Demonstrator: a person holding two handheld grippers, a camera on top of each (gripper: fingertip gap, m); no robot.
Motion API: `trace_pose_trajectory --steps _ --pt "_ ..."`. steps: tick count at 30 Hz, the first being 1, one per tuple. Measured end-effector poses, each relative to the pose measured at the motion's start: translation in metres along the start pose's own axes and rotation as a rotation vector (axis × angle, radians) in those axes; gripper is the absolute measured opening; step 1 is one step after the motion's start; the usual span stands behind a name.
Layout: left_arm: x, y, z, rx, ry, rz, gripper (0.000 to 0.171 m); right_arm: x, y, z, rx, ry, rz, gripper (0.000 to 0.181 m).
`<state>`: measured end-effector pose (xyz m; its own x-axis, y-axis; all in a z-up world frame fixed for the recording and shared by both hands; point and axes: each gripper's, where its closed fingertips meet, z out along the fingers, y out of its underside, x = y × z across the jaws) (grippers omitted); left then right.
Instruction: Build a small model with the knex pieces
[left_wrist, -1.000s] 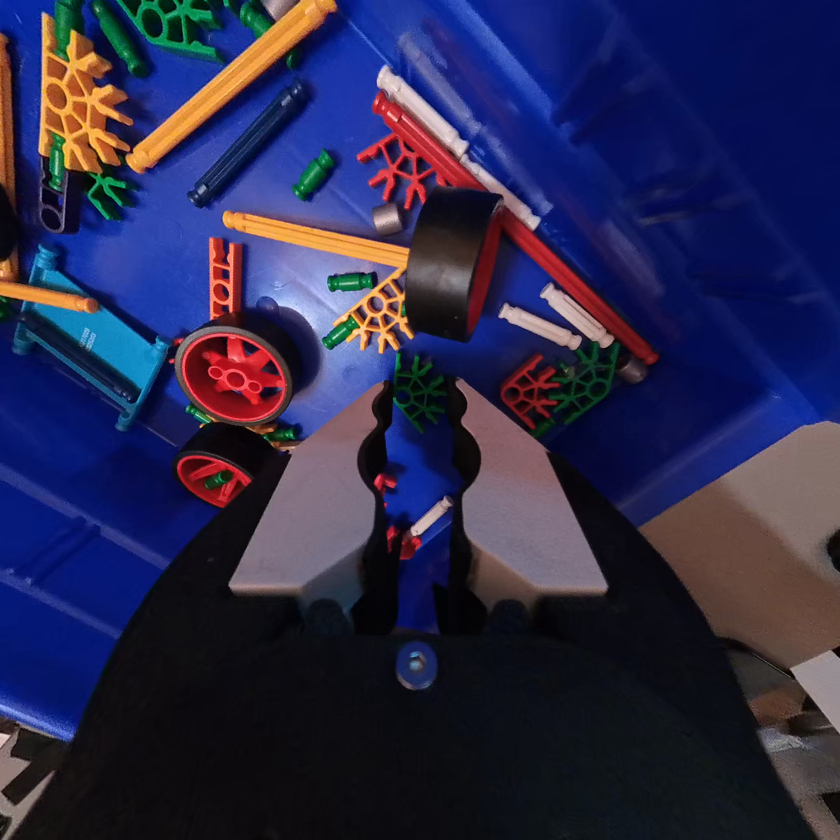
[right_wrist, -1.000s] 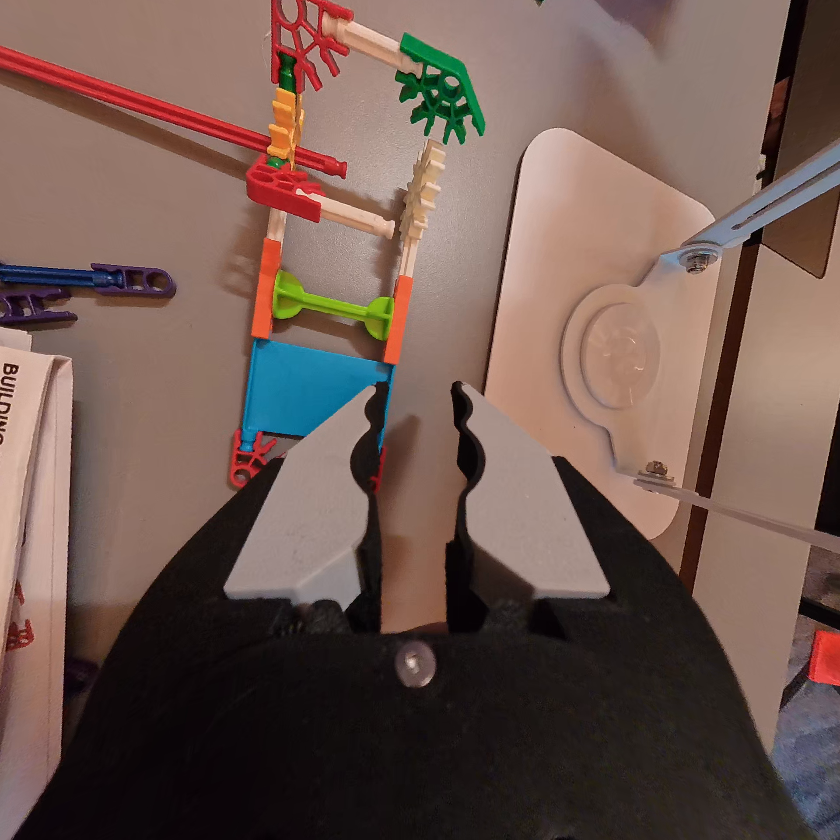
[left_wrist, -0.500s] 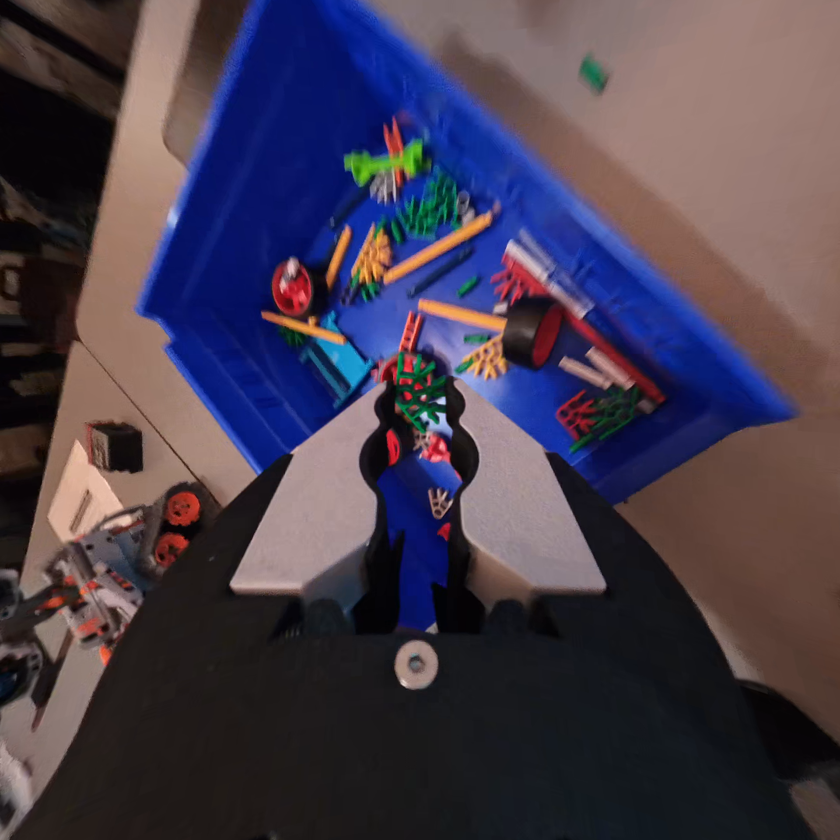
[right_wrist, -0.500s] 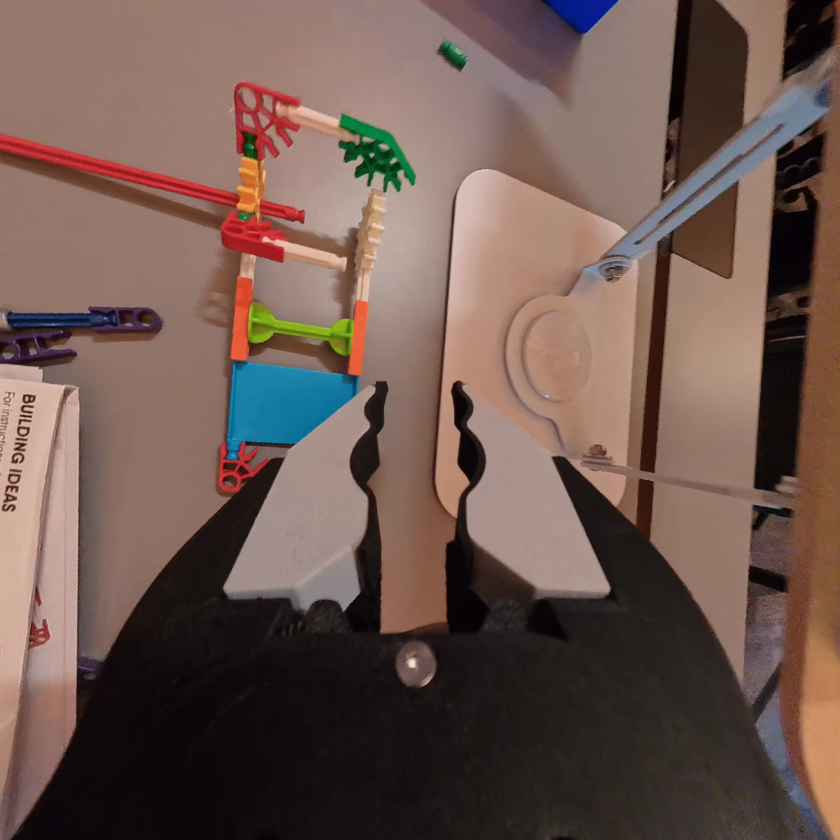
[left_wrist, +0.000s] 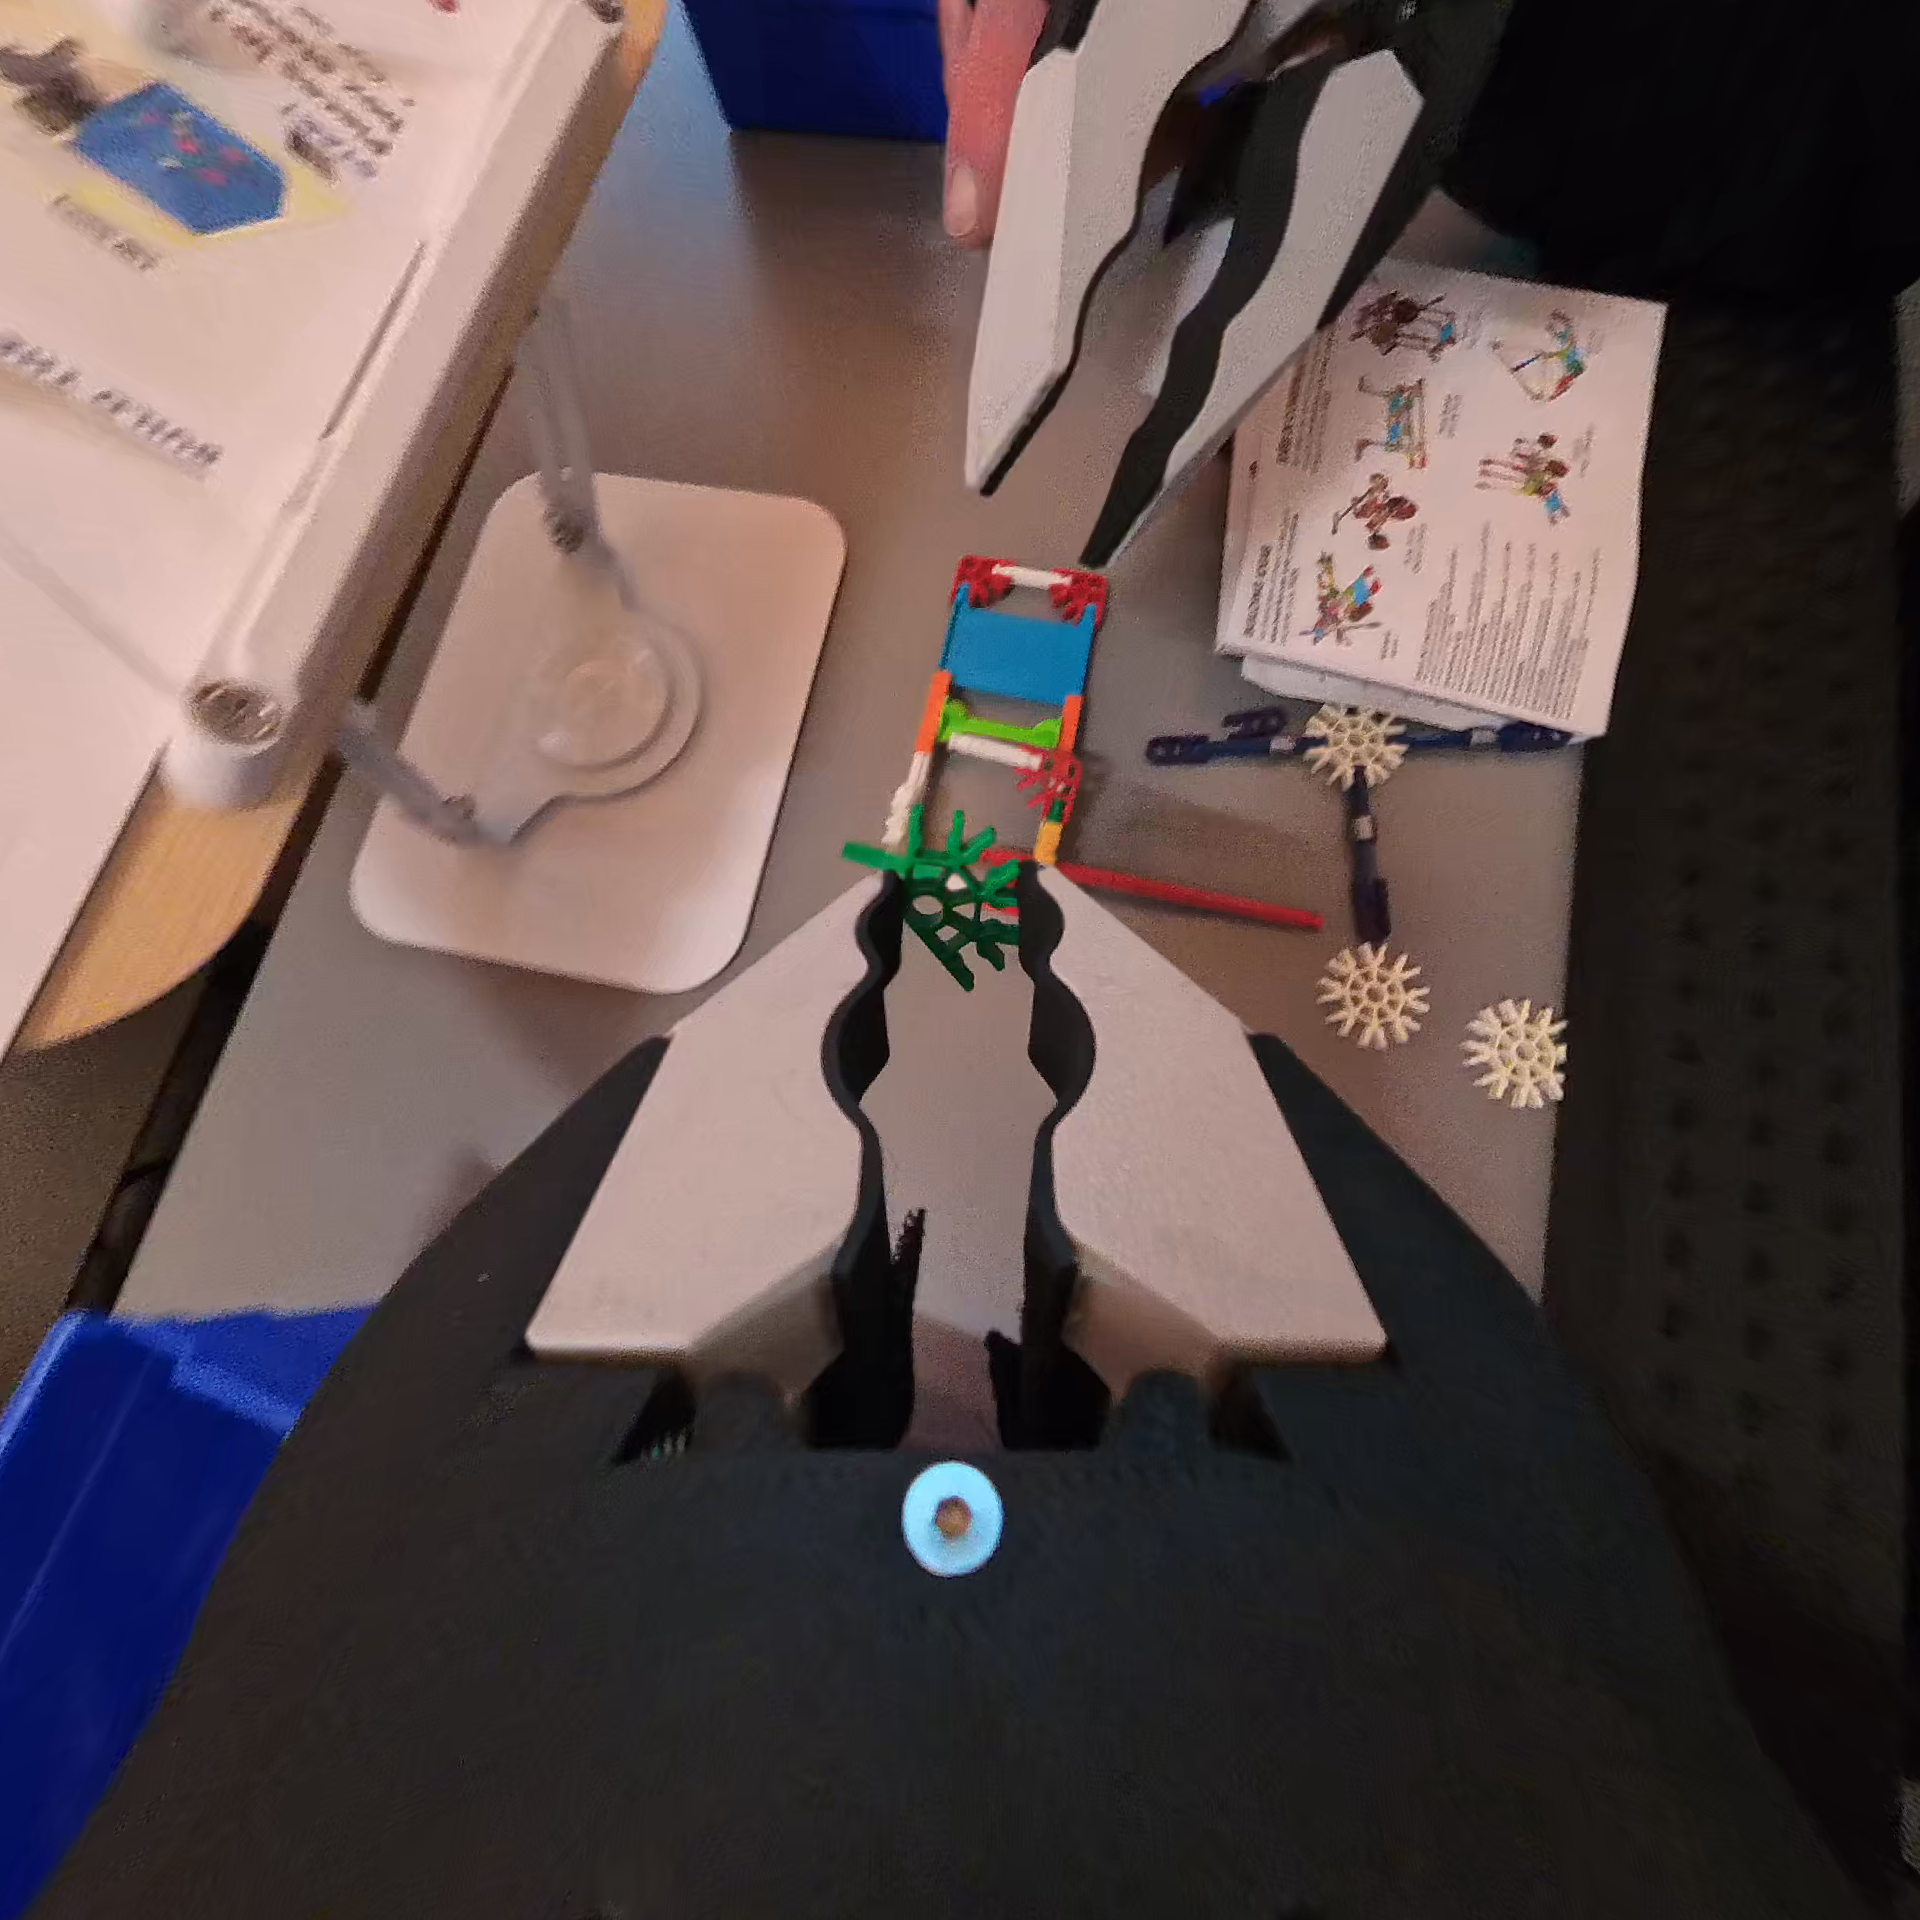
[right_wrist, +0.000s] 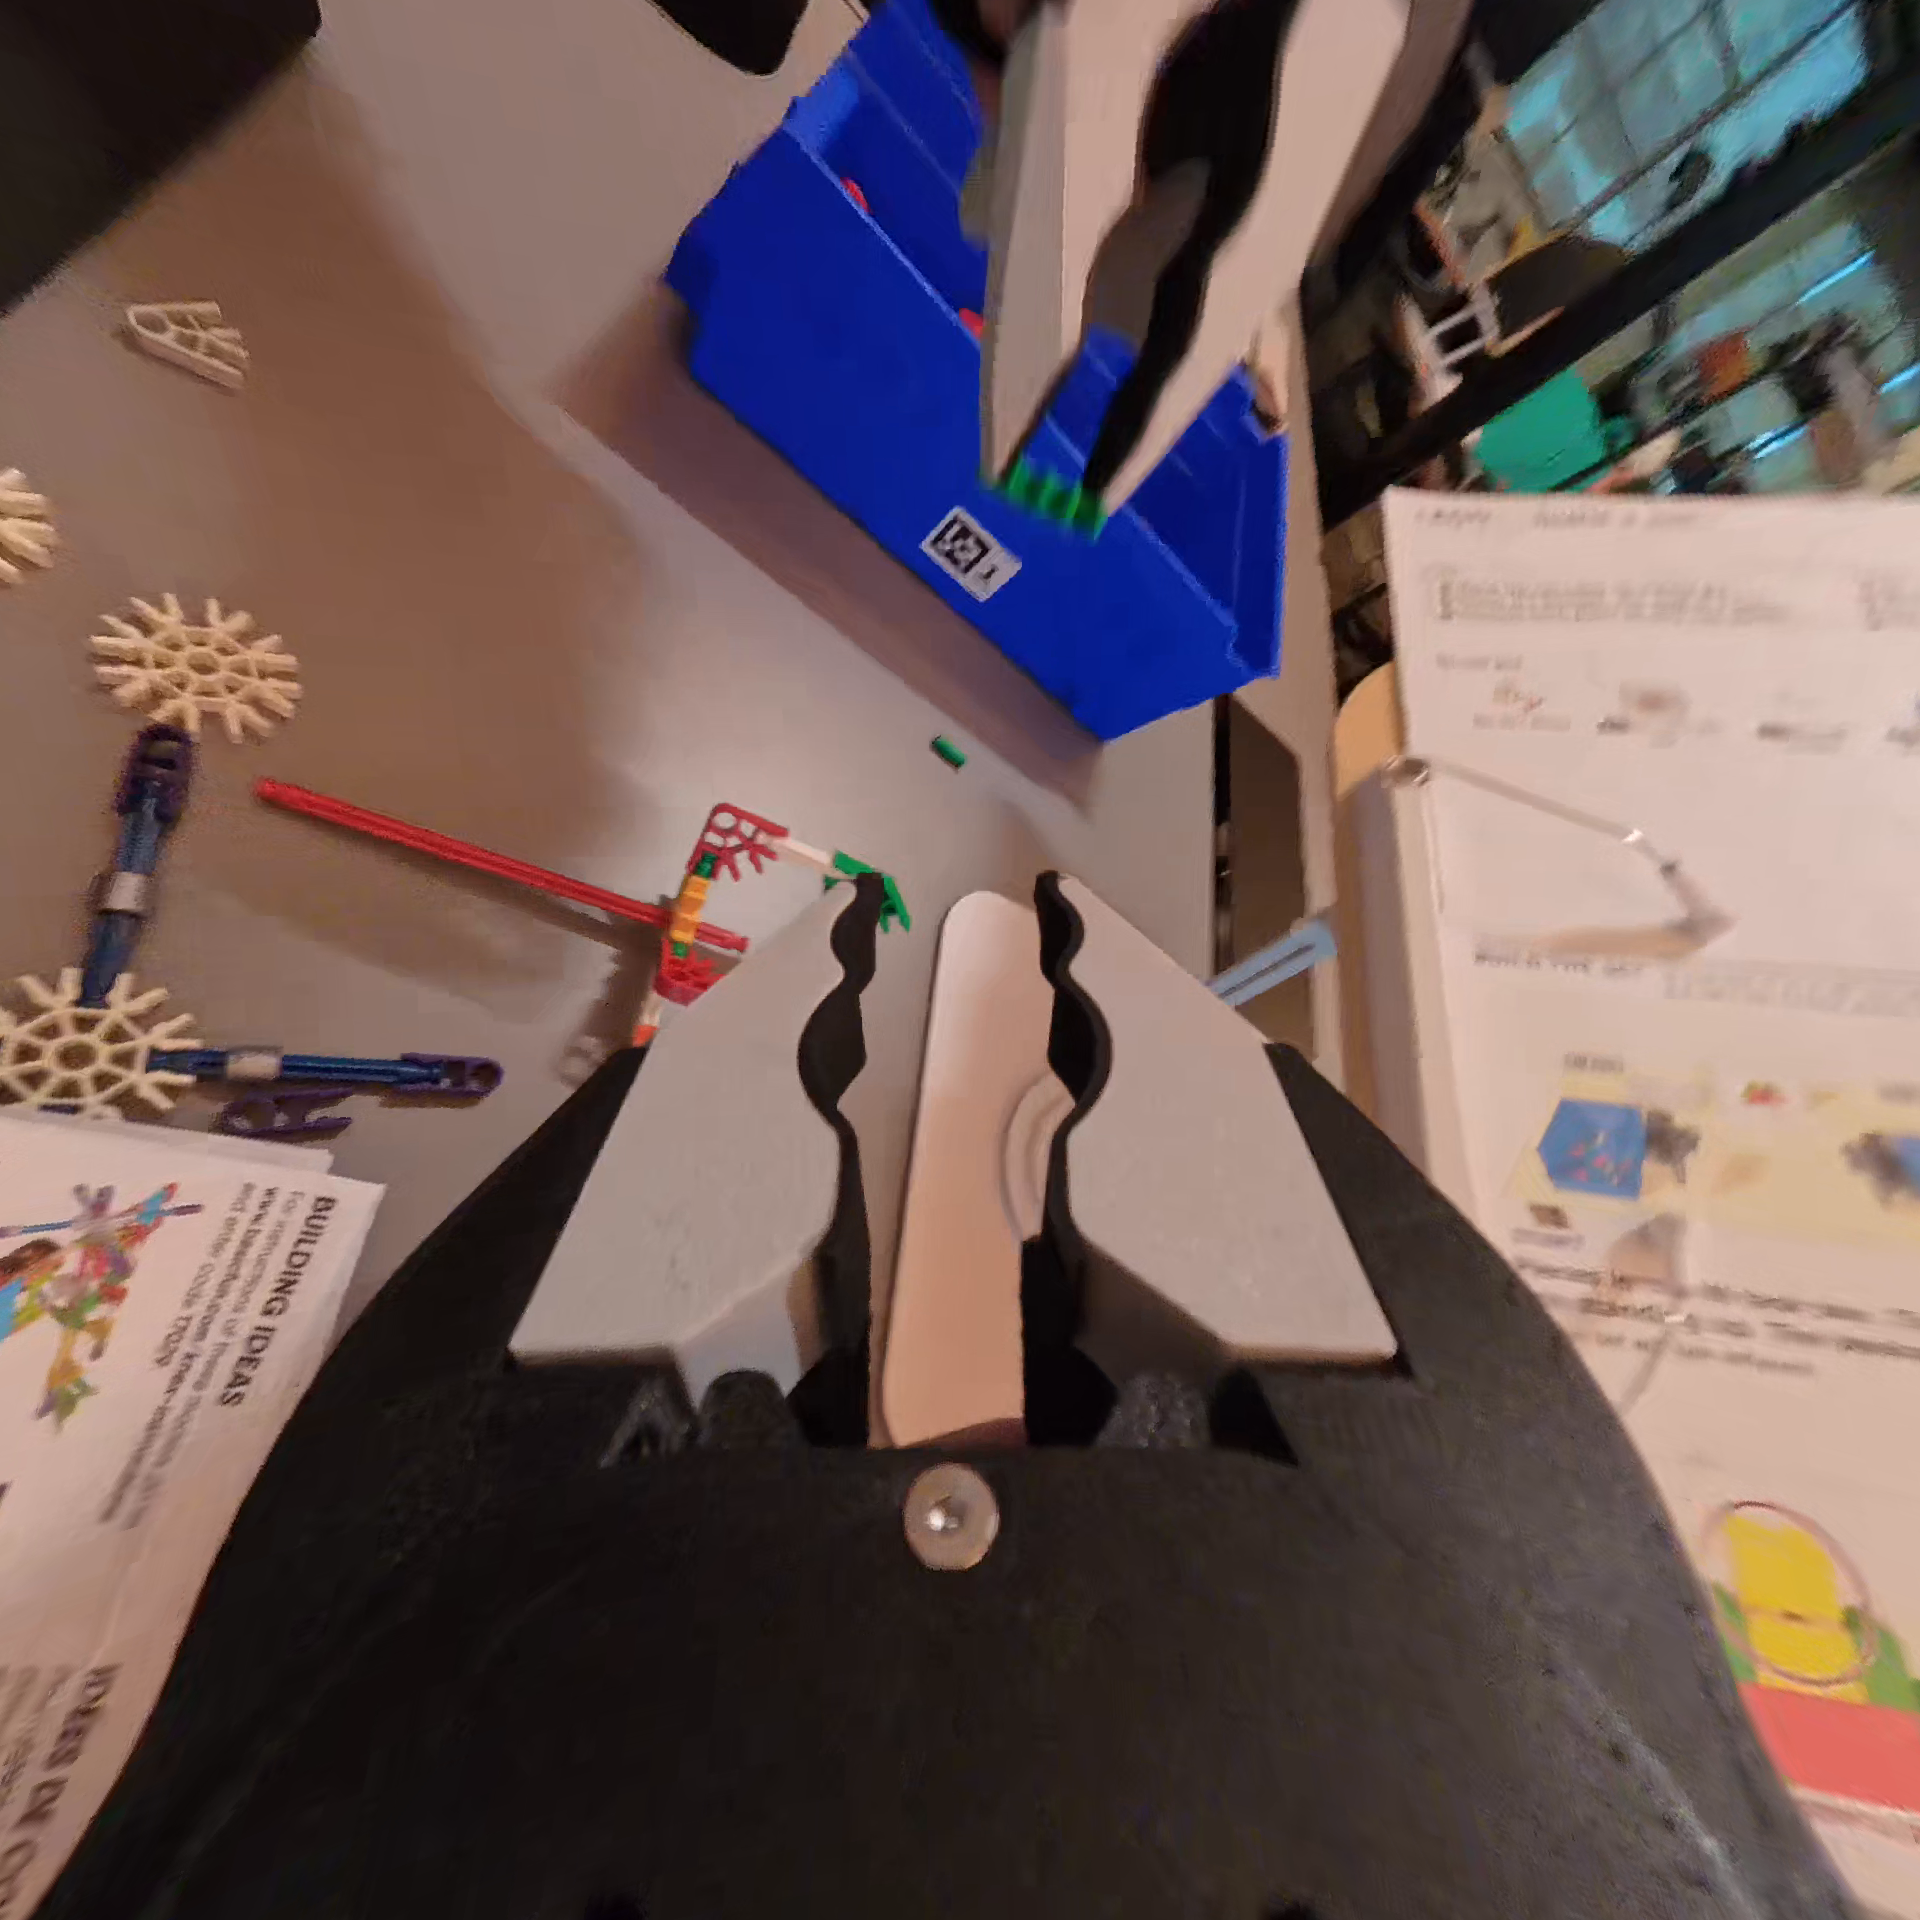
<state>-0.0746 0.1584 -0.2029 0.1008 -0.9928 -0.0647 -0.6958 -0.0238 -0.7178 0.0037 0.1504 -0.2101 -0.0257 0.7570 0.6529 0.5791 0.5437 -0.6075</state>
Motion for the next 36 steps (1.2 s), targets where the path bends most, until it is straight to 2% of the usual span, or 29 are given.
trace_pose_trajectory --steps 6,11,14,25,33,36 --pt "0.011 -0.025 0.043 0.031 0.139 0.017 0.019 -0.004 -0.015 -0.003 0.041 0.029 -0.099 0.03" --pt "0.02 -0.052 0.059 0.111 0.234 0.016 0.019 -0.004 -0.014 -0.001 0.036 0.059 -0.152 0.026" --pt "0.028 -0.058 0.067 0.135 0.287 0.018 0.019 -0.007 -0.009 0.002 0.014 0.052 -0.17 0.022" --pt "0.039 -0.058 0.075 0.199 0.404 0.022 0.02 -0.021 -0.005 -0.001 0.024 -0.035 -0.155 0.017" --pt "0.055 -0.045 0.077 0.159 0.481 0.06 0.02 -0.045 -0.001 -0.001 -0.041 -0.15 -0.181 0.027" --pt "0.059 -0.042 0.078 0.146 0.496 0.07 0.02 -0.048 -0.002 0.0 -0.05 -0.155 -0.199 0.021"
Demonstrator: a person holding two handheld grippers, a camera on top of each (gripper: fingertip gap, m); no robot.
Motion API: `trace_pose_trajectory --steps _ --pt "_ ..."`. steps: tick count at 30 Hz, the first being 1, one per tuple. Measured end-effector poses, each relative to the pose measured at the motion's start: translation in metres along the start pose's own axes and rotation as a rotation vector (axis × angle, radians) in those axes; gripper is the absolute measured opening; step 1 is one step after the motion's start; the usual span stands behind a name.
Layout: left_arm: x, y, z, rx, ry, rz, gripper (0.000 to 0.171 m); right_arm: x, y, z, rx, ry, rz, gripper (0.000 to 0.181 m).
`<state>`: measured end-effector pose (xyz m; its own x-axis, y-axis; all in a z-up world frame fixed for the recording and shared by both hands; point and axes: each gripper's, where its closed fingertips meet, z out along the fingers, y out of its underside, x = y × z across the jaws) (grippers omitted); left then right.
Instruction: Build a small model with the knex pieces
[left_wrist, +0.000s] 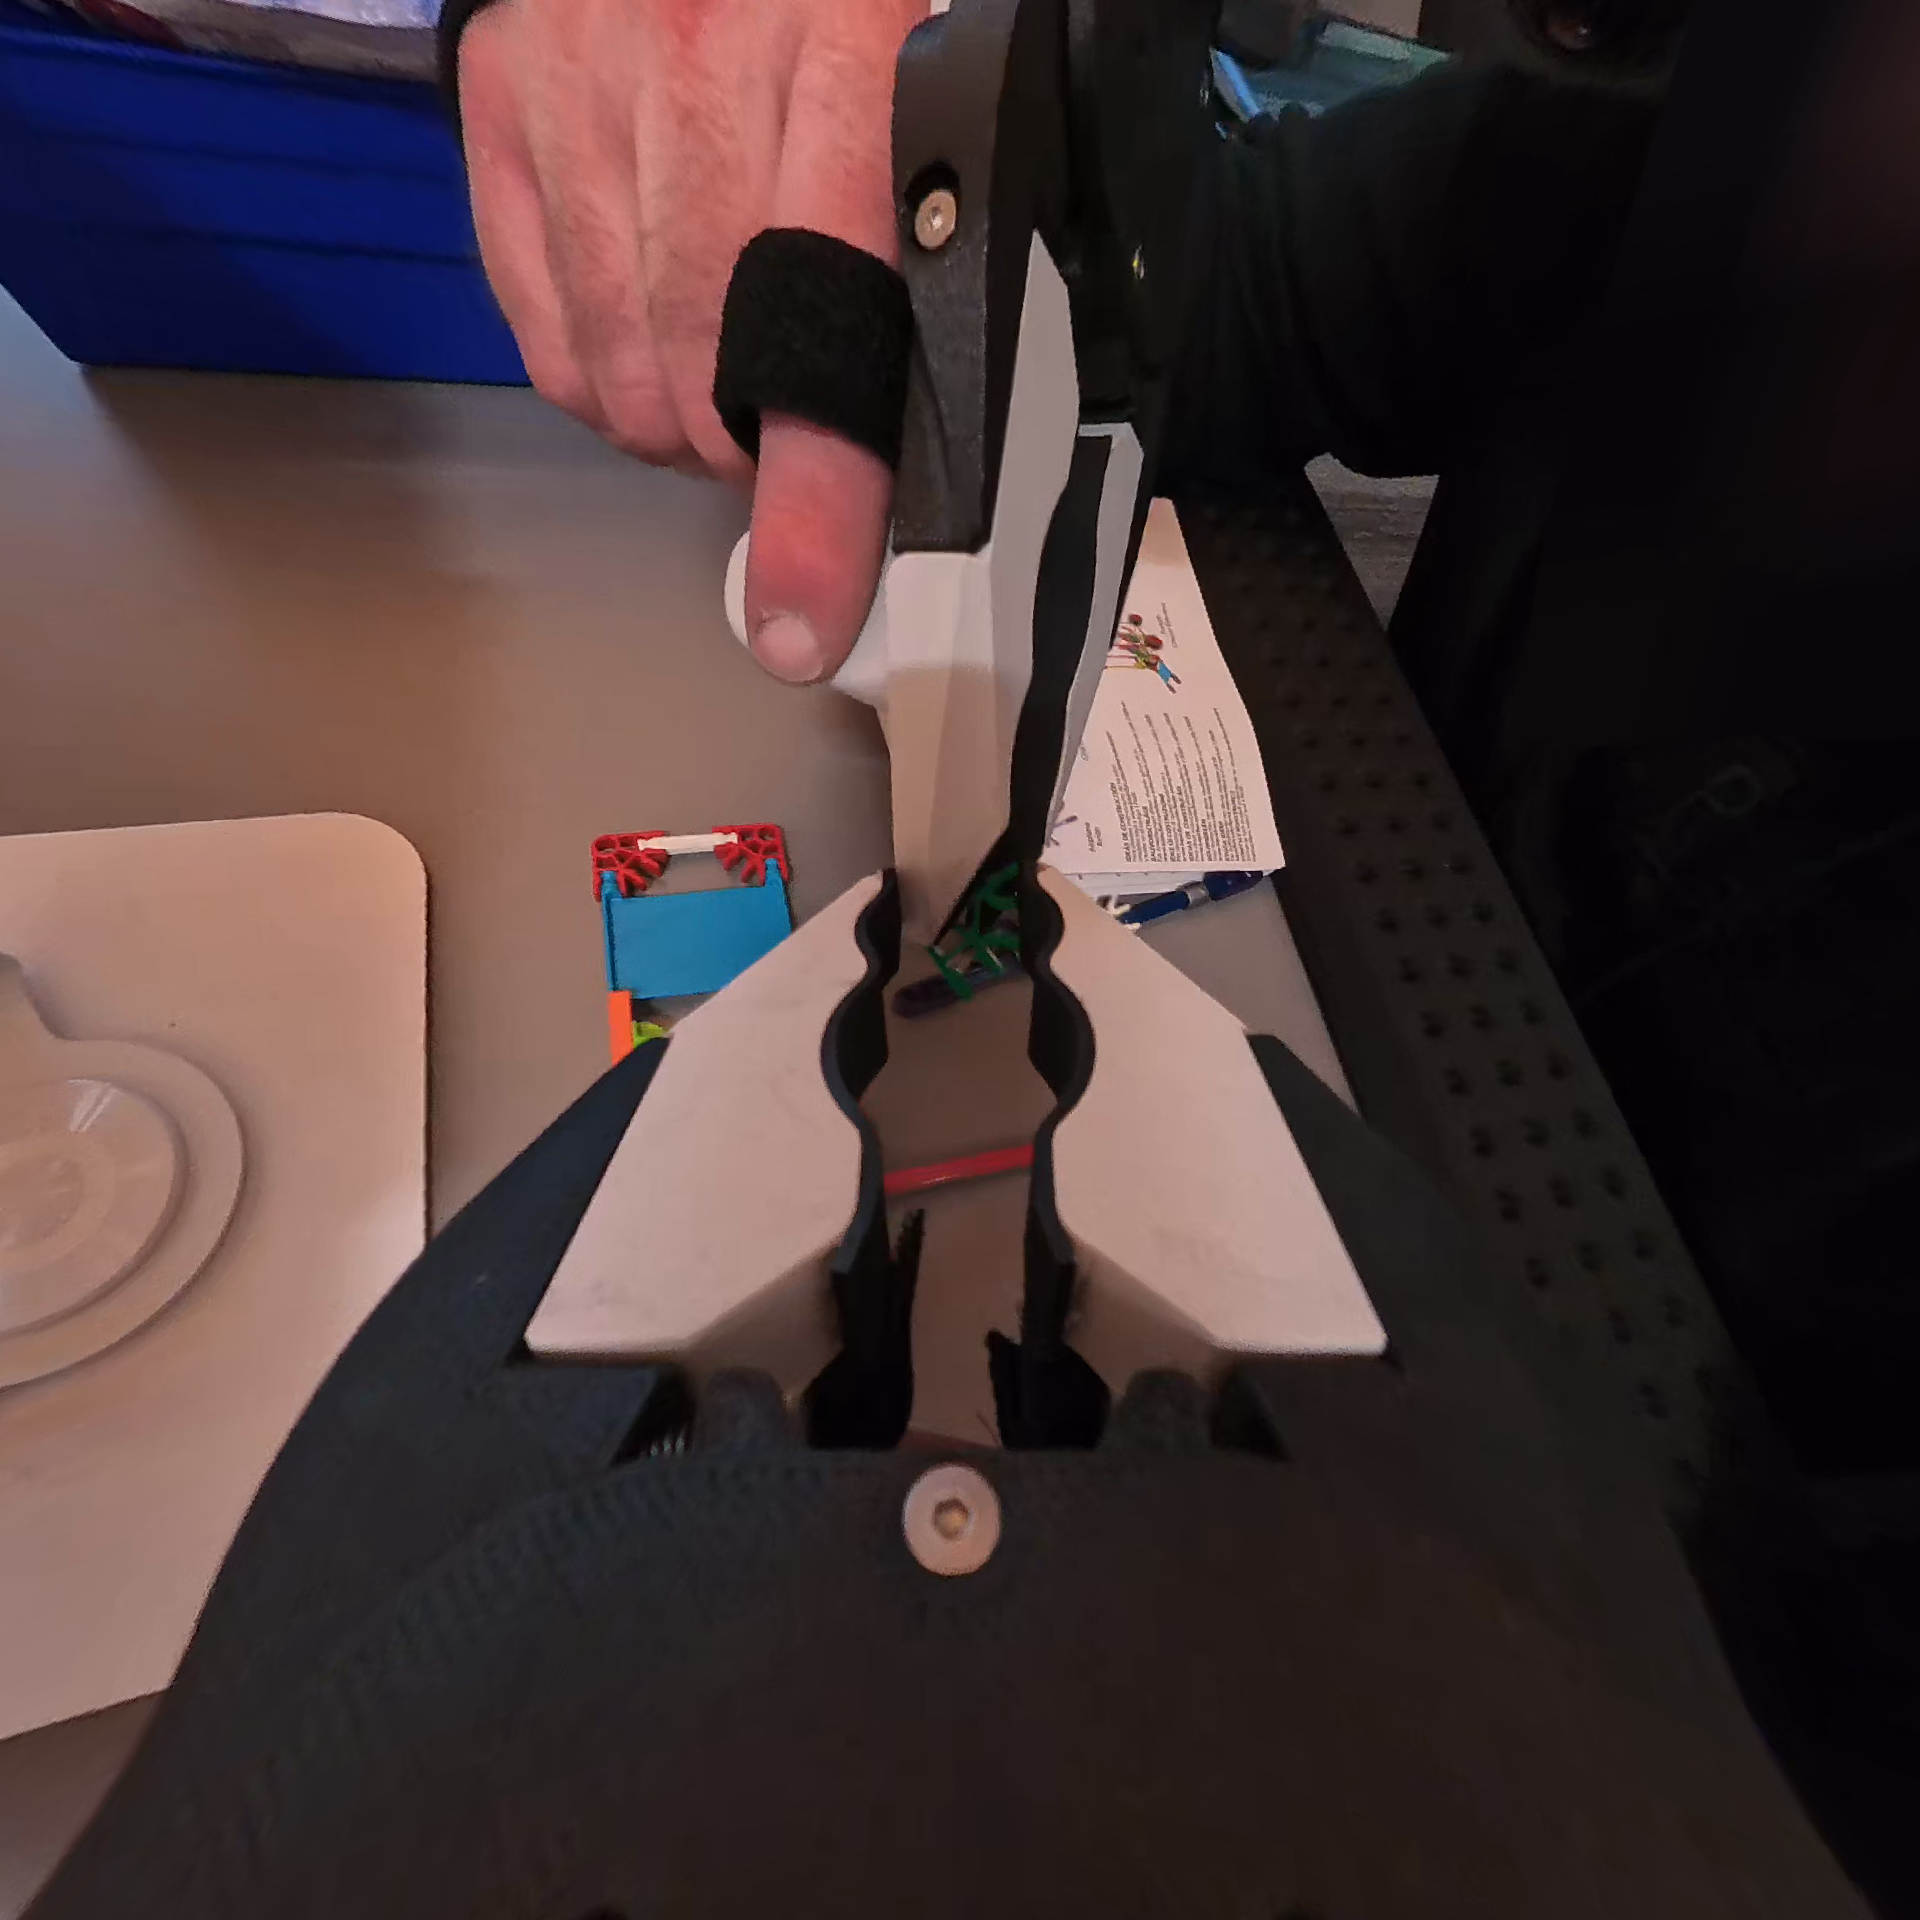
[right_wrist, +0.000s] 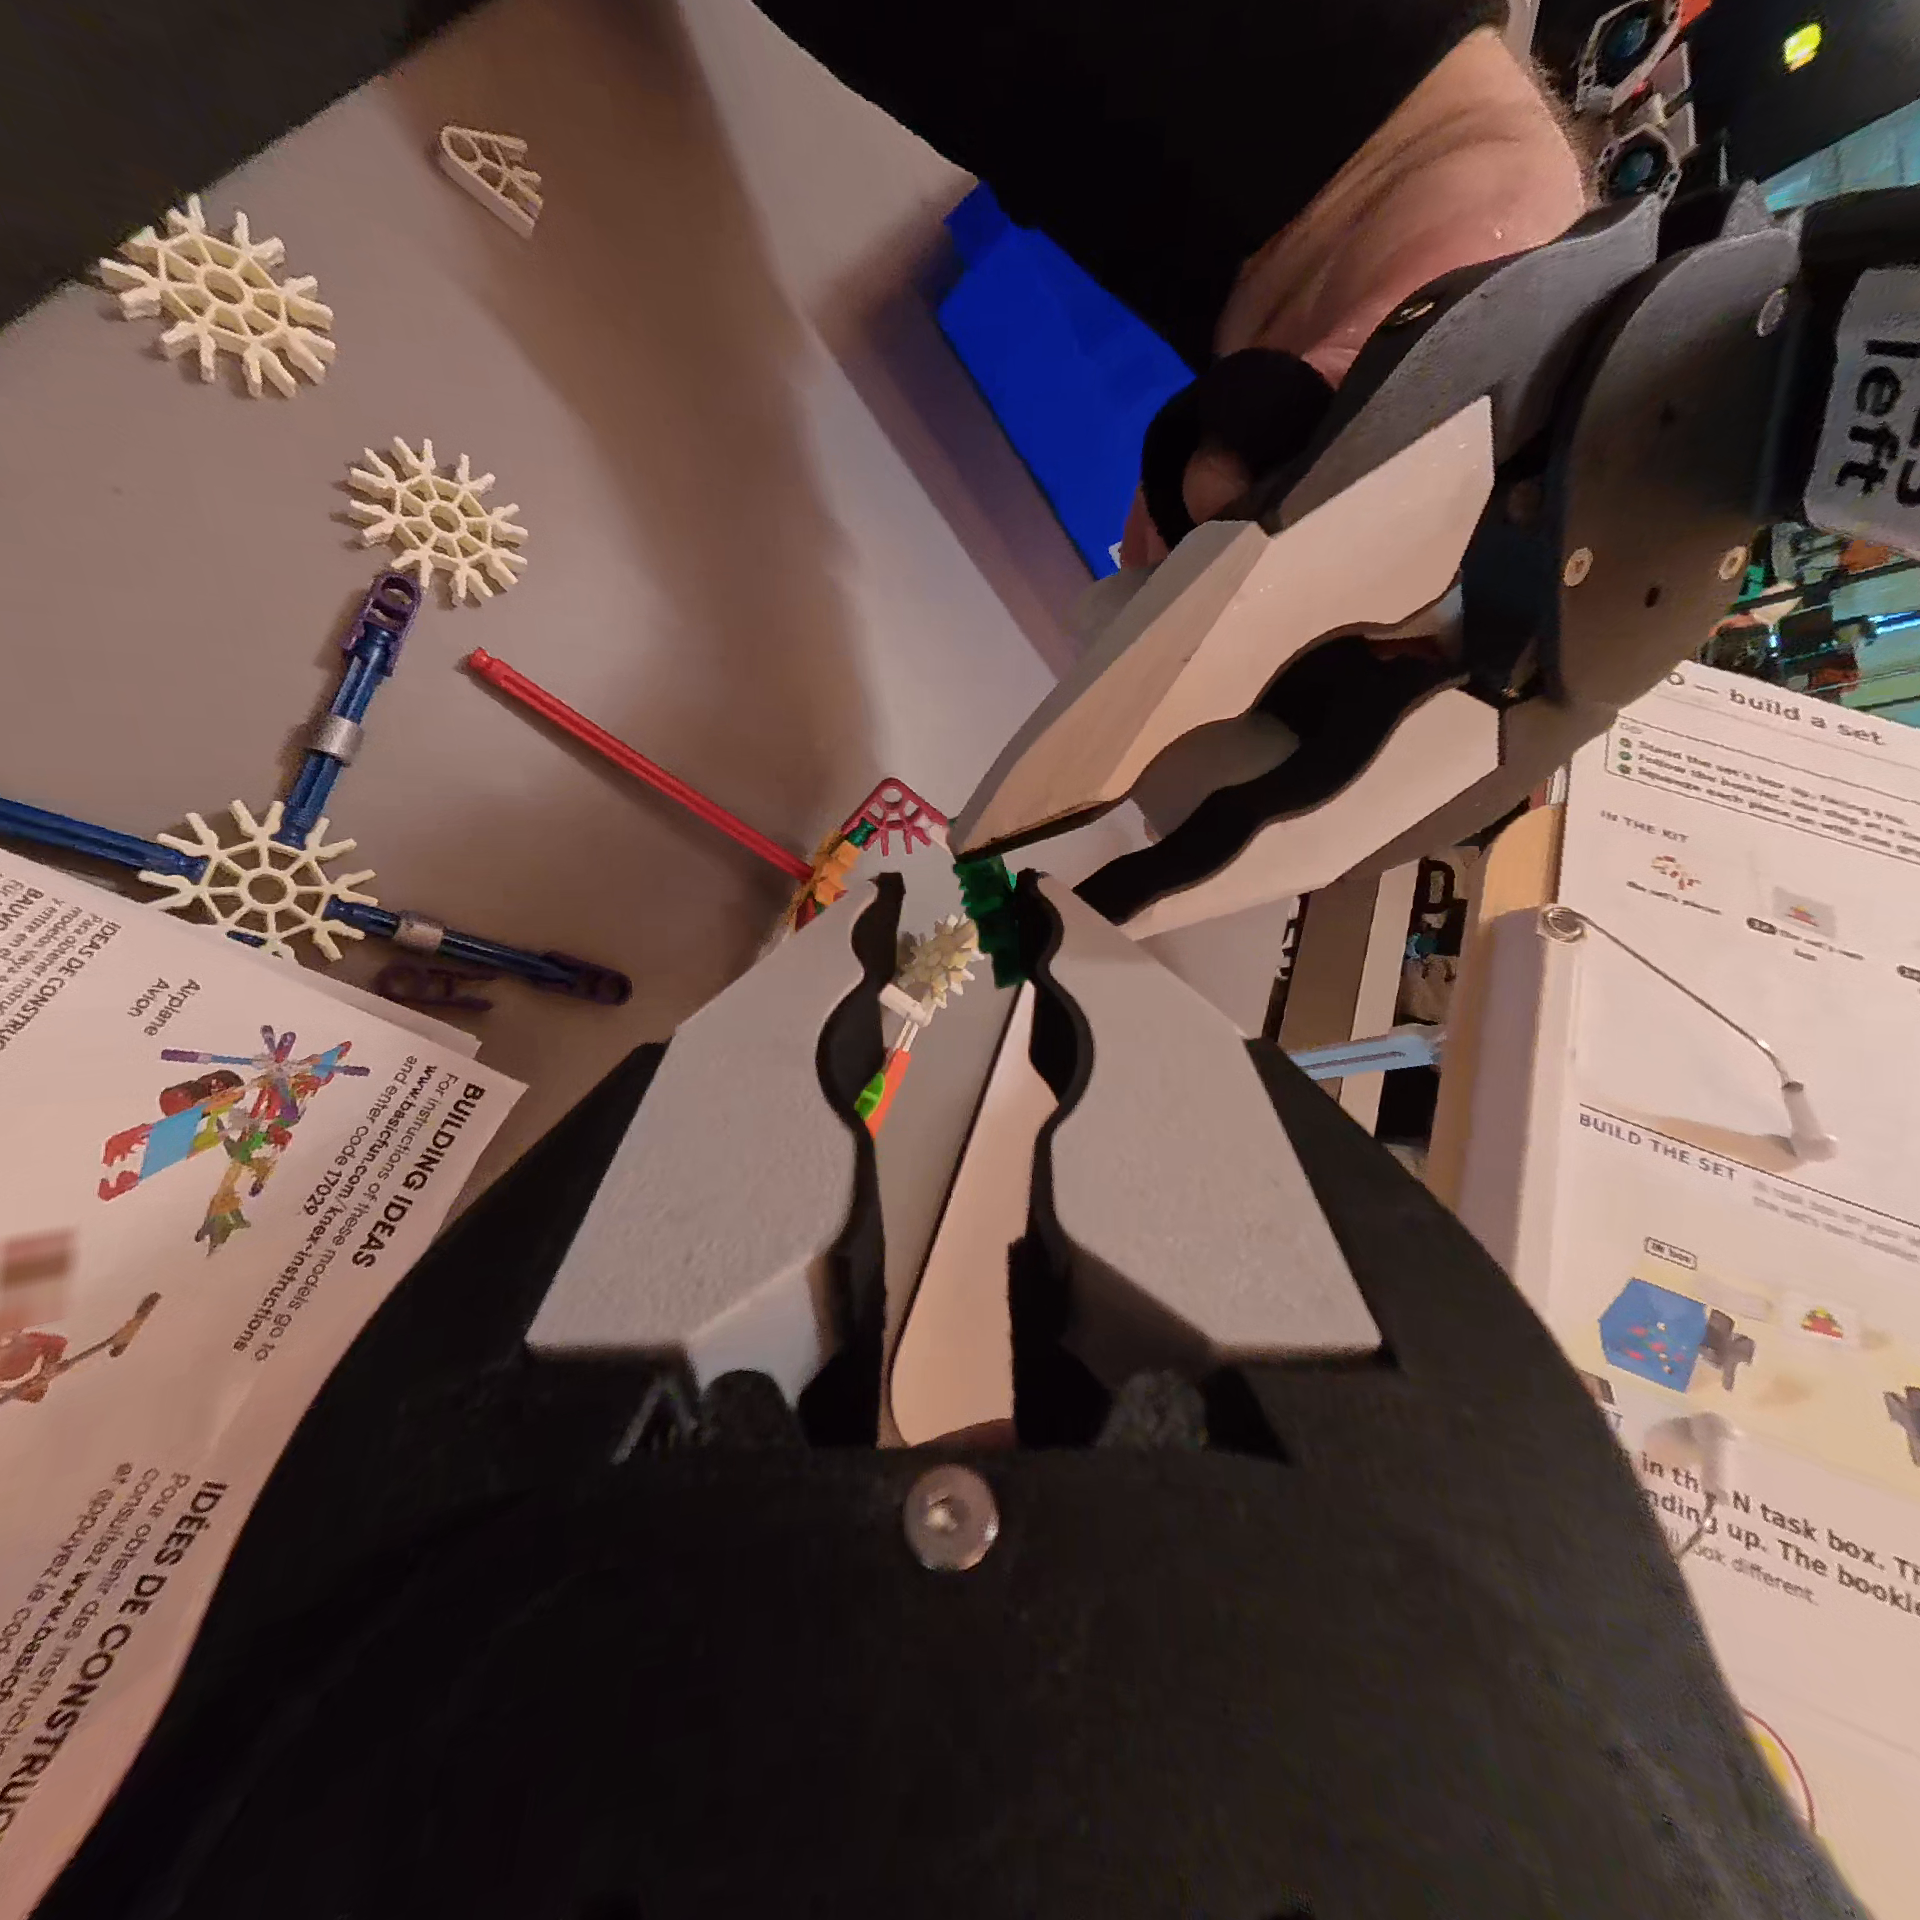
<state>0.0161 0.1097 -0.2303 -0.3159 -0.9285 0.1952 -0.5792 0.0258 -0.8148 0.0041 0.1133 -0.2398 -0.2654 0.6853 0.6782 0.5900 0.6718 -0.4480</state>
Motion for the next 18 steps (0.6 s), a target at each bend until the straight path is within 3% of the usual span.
trace_pose_trajectory --steps 3,14,18 --pt "0.002 0.003 0.004 -0.007 0.019 -0.006 0.02 0.001 0.001 0.002 -0.018 0.014 -0.025 0.008" --pt "0.001 0.0 0.001 0.038 0.041 -0.024 0.021 0.006 0.001 0.002 -0.073 0.057 -0.091 0.003" --pt "-0.003 -0.009 -0.008 0.118 0.031 -0.035 0.023 0.017 0.0 -0.001 -0.081 0.118 -0.105 0.003"
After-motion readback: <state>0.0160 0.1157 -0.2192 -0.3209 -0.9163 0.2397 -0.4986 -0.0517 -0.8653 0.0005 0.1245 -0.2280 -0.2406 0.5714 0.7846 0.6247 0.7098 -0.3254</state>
